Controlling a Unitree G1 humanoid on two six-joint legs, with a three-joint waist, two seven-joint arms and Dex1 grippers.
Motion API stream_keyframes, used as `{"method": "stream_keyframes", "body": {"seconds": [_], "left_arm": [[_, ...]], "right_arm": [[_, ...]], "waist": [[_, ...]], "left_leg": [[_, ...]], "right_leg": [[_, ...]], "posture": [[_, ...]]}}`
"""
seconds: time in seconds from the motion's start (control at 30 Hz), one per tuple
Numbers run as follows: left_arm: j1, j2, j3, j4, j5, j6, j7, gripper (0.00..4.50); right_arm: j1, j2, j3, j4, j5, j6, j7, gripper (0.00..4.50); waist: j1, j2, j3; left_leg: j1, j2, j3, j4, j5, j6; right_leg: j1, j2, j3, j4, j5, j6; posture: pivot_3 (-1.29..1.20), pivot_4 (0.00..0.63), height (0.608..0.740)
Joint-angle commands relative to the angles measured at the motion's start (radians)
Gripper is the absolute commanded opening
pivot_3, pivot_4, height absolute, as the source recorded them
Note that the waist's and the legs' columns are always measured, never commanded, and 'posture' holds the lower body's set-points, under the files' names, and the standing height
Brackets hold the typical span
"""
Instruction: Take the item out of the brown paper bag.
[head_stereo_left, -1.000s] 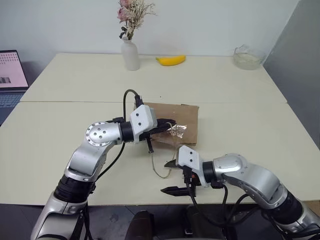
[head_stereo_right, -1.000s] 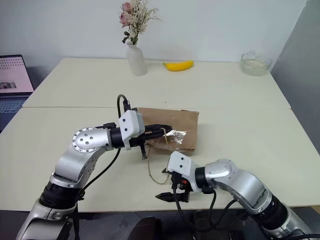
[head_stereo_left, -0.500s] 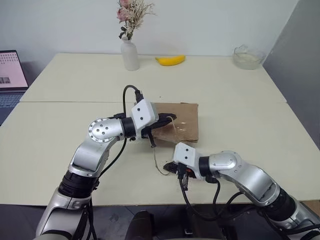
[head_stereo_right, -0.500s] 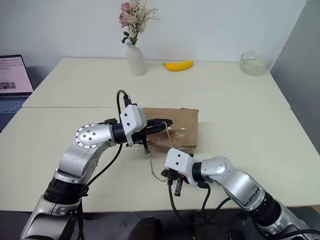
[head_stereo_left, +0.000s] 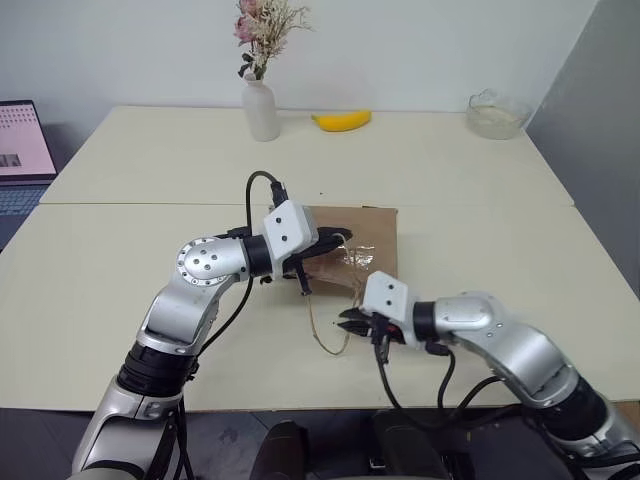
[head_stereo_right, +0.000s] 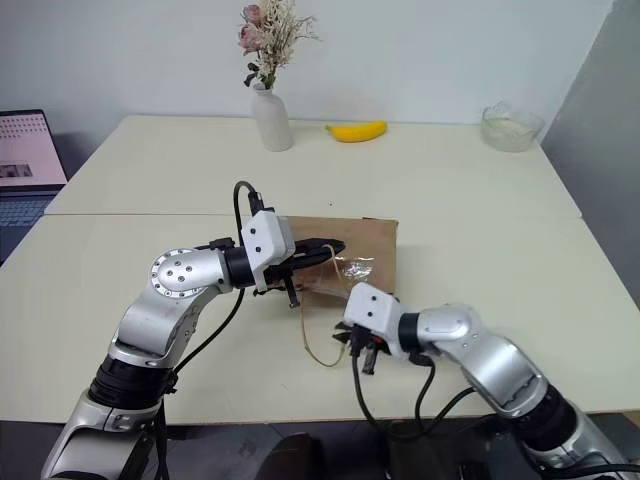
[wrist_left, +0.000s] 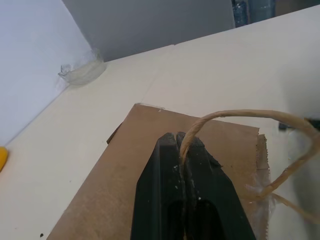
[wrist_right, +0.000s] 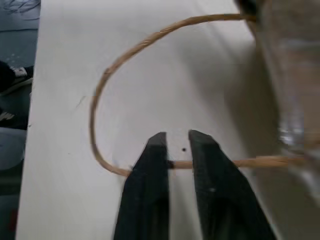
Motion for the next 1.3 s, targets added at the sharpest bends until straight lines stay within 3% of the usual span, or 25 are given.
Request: {"method": "stream_keyframes", "body": {"seconds": [0.03,0.1,0.23,0.43,0.7,0.8,0.97,1.0,1.2,1.3], "left_arm": [[-0.002,-0.003,0.001,-0.030,0.005,-0.017,-0.002,0.00],[-0.006,-0.006,-0.001,-0.025,0.005,-0.019,-0.003,0.00],[-0.018,-0.008,-0.003,-0.008,0.009,-0.027,-0.009,0.00],[-0.026,-0.011,-0.005,0.005,0.014,-0.035,-0.017,0.00],[-0.020,-0.005,-0.002,0.000,0.020,-0.040,-0.021,0.00],[-0.020,-0.005,0.002,-0.002,0.021,-0.038,-0.019,0.00],[-0.041,-0.005,0.012,0.006,0.019,-0.027,-0.017,0.00],[-0.048,-0.006,0.014,0.009,0.019,-0.021,-0.013,0.00],[-0.123,-0.034,0.048,0.040,0.005,0.075,0.058,0.00],[-0.222,-0.093,0.107,0.086,-0.028,0.218,0.167,0.00]], "right_arm": [[-0.007,-0.053,-0.072,-0.073,0.065,0.003,0.076,2.06],[-0.002,-0.096,-0.085,-0.104,0.127,0.018,0.147,2.72],[-0.023,-0.087,-0.058,-0.112,0.171,0.054,0.164,2.72],[-0.097,0.078,0.083,0.005,0.100,0.113,0.065,2.72],[-0.119,0.156,0.171,0.106,0.044,0.128,0.025,2.72],[-0.104,0.155,0.189,0.111,0.037,0.115,0.031,2.13],[-0.076,0.144,0.199,0.148,-0.009,0.071,0.025,0.23],[-0.071,0.136,0.202,0.160,-0.022,0.056,0.025,0.04],[-0.053,0.079,0.249,0.214,-0.143,-0.055,0.026,0.04],[-0.029,0.044,0.288,0.222,-0.214,-0.124,0.034,0.04]], "waist": [[0.000,0.000,0.000],[0.000,0.000,0.000],[-0.001,0.000,0.000],[-0.002,0.000,0.000],[-0.001,0.000,0.000],[-0.001,0.000,0.000],[-0.001,0.000,0.000],[-0.001,0.000,0.000],[0.000,0.000,0.000],[0.002,0.000,0.000]], "left_leg": [[0.000,0.000,0.000,0.000,0.000,0.000],[0.000,0.000,0.000,0.000,0.000,0.000],[0.000,0.001,-0.001,0.000,0.000,0.000],[0.001,0.002,-0.002,0.000,0.000,0.000],[-0.001,0.000,0.000,0.000,0.000,0.000],[-0.001,0.000,0.000,0.000,0.000,0.000],[0.000,0.001,-0.001,0.000,0.000,0.000],[0.000,0.001,-0.001,0.000,0.000,0.000],[0.000,0.000,-0.001,0.000,0.000,0.000],[0.000,-0.001,-0.001,0.000,0.000,0.000]], "right_leg": [[0.000,0.000,0.000,0.000,0.000,0.000],[0.000,0.000,0.000,0.000,0.000,0.000],[0.000,0.000,0.000,0.000,0.000,0.000],[0.000,0.000,-0.001,0.002,0.000,0.000],[0.000,-0.001,0.000,-0.001,0.000,0.000],[0.000,-0.001,0.000,0.000,0.000,0.000],[0.000,-0.001,-0.001,0.000,0.000,0.000],[0.000,-0.001,-0.001,0.000,0.000,0.000],[0.000,0.000,-0.001,0.000,0.000,0.000],[0.000,0.000,-0.001,0.000,0.000,0.000]], "posture": [[0.00,0.150,0.740],[0.00,0.150,0.740],[0.00,0.150,0.740],[0.00,0.150,0.740],[0.00,0.150,0.740],[0.00,0.150,0.740],[0.00,0.150,0.740],[0.00,0.150,0.740],[0.00,0.150,0.740],[0.00,0.150,0.740]]}}
